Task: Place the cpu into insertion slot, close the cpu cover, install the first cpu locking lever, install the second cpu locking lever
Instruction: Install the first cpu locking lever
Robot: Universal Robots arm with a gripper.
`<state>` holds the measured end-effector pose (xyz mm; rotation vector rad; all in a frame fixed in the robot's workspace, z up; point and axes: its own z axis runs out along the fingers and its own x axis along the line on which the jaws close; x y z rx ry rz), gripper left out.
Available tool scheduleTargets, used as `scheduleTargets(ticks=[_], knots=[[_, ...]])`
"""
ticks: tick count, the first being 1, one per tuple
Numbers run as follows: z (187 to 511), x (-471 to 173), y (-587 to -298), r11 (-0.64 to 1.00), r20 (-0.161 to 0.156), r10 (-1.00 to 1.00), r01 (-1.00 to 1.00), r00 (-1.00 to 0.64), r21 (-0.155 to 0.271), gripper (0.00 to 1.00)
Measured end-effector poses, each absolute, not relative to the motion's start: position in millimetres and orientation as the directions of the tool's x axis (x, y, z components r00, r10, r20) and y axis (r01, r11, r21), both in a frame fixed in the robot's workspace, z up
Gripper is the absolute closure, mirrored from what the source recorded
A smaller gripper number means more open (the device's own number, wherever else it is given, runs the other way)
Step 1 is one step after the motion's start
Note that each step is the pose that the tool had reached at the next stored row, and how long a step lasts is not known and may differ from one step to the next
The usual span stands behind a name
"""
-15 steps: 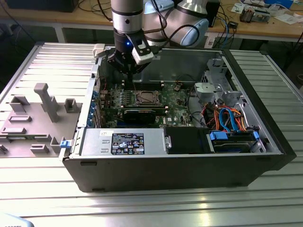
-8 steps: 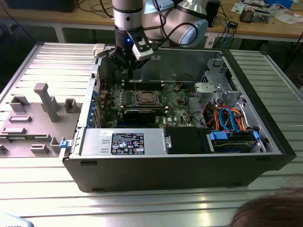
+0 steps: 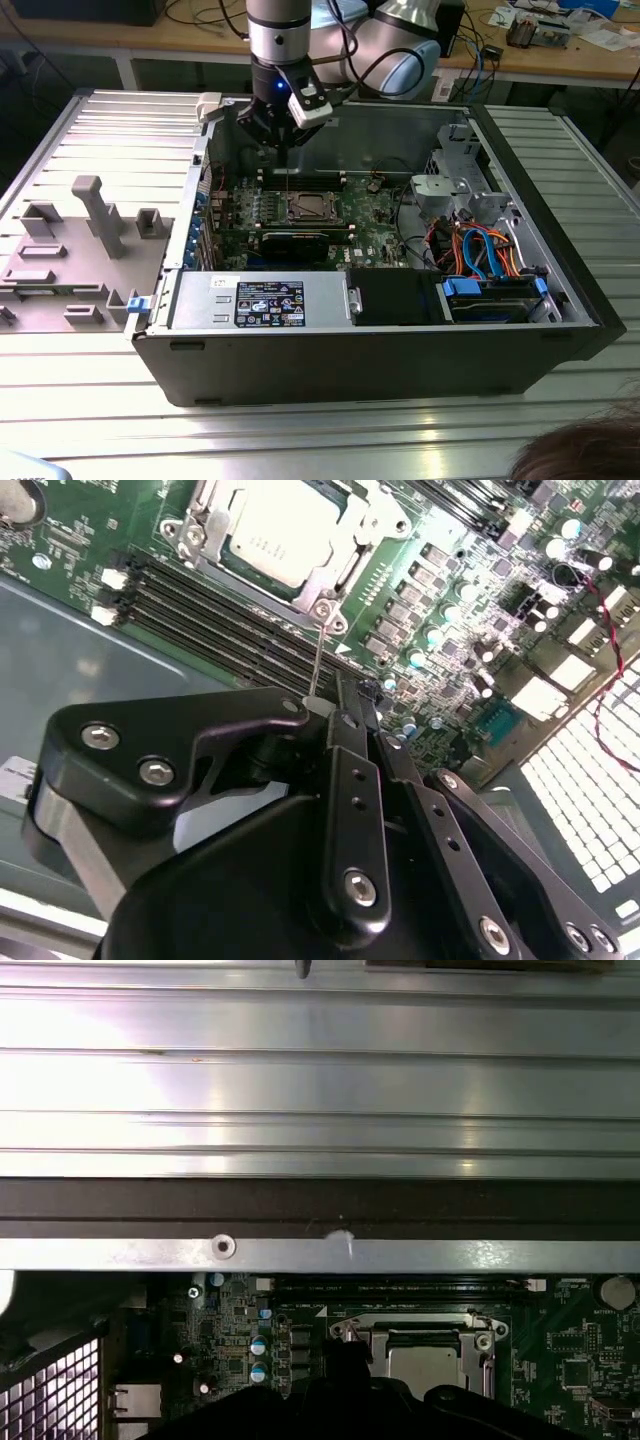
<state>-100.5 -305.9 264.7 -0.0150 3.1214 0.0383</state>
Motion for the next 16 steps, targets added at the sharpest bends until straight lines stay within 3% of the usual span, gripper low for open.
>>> scheduleTargets(ticks=[16], knots=[[265,-78,-306,1.0,-0.019,-0.009,-0.01,-1.0,0.024,0.89]])
